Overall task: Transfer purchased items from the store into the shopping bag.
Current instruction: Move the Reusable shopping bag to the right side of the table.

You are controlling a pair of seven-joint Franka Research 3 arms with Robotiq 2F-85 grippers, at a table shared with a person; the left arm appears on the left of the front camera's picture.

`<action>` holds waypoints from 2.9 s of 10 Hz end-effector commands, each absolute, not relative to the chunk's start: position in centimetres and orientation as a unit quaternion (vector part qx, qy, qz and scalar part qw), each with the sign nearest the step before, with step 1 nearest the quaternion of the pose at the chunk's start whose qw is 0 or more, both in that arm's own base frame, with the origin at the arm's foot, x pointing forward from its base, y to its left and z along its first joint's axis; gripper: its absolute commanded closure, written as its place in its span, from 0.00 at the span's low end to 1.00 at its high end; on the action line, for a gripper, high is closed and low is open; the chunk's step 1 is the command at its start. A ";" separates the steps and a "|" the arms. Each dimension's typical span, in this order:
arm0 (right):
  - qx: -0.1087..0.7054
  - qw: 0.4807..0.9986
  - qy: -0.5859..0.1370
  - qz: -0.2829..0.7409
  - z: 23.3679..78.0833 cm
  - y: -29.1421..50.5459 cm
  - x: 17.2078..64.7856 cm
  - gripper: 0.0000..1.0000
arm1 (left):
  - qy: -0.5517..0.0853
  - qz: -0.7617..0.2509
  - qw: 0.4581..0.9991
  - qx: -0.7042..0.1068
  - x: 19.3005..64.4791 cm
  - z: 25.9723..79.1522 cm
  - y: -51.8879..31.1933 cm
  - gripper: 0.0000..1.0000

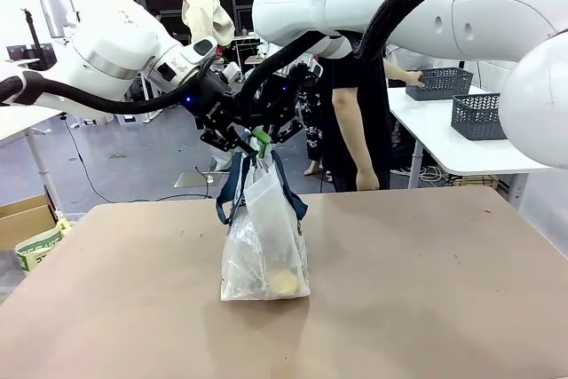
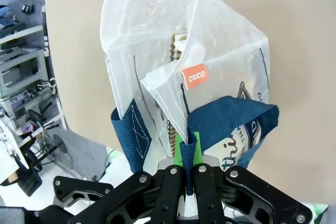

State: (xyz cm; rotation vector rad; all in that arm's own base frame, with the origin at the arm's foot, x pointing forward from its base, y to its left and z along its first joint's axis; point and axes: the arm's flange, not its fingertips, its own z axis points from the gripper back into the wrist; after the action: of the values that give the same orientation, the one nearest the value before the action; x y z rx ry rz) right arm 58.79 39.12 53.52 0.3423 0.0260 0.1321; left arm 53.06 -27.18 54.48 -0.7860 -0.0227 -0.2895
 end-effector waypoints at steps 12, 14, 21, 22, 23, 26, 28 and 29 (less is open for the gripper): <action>0.161 0.985 0.014 0.060 52.8 39.6 58.8 1.00 | 0.013 -0.171 0.926 -0.335 51.7 52.5 -30.1 0.43; 0.161 0.985 0.014 0.062 52.7 39.6 58.8 1.00 | 0.017 -0.171 0.927 -0.332 51.9 52.3 -30.5 0.43; 0.167 0.984 0.012 0.058 52.9 39.3 58.8 1.00 | -0.009 -0.156 0.941 -0.299 51.0 52.3 -30.2 1.00; 0.169 0.984 0.012 0.057 52.9 39.2 58.8 1.00 | -0.007 -0.157 0.940 -0.302 51.0 52.3 -30.1 1.00; 0.169 0.984 0.012 0.058 53.0 39.2 58.8 1.00 | -0.005 -0.156 0.940 -0.303 51.0 52.2 -30.2 1.00; 0.170 0.984 0.011 0.059 53.1 39.0 58.7 1.00 | -0.014 -0.161 0.941 -0.298 50.8 52.6 -29.6 1.00; 0.173 0.982 0.011 0.076 52.8 38.6 58.6 1.00 | -0.025 -0.149 0.947 -0.283 50.7 52.9 -28.8 1.00; 0.182 0.978 0.010 0.102 52.4 38.0 58.6 1.00 | -0.019 -0.151 0.946 -0.284 50.7 52.8 -28.7 1.00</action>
State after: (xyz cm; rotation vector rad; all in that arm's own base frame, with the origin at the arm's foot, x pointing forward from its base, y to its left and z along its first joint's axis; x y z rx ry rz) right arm 59.00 38.95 53.17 0.3432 0.0249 0.1550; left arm 51.30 -29.19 52.74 -0.6060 -0.0255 -0.3360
